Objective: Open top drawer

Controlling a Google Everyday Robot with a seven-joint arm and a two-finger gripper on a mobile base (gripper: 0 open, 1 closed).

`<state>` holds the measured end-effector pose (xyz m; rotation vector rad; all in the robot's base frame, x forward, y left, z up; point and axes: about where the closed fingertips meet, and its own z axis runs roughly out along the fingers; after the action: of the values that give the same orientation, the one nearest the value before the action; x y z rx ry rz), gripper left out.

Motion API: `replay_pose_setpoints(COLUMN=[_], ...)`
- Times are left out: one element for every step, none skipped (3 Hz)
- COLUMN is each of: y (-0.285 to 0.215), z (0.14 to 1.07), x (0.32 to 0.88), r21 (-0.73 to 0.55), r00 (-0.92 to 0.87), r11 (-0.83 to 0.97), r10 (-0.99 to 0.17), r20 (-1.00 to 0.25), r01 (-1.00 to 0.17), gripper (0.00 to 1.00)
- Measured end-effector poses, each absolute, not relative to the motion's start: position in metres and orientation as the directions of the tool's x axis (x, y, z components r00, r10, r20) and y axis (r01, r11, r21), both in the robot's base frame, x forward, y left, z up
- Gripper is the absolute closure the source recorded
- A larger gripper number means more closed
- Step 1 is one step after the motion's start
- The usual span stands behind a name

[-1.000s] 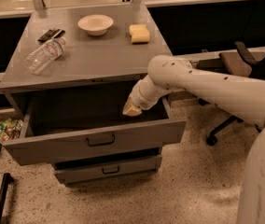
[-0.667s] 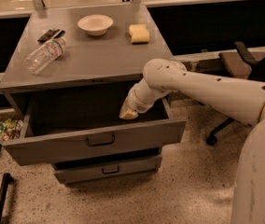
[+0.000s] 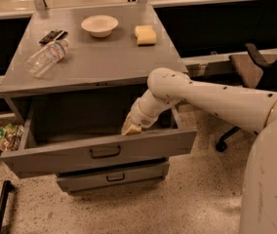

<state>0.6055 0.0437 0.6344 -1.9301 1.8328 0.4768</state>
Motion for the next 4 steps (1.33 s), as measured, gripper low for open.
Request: replay_pose_setpoints(y=[0.044,0.042,0.038,0.031], z=[0.634,0.630,0.628,0.631], x=[0.606,0.571,0.544,0.519], r21=[-0.075,0.033,0.124,0.190], r00=[0.065,0.009,-0.051,-0.109], r11=[-0.030,-0.033,-0.021,0.002], r10=[-0.847,-0.839,-0.833,-0.823], r20=[-0.527,-0.544,-0.551,-0.558], r01=[-0.997,-0.999,-0.992,-0.982], gripper=[1.00,1.00,1.00,1.00])
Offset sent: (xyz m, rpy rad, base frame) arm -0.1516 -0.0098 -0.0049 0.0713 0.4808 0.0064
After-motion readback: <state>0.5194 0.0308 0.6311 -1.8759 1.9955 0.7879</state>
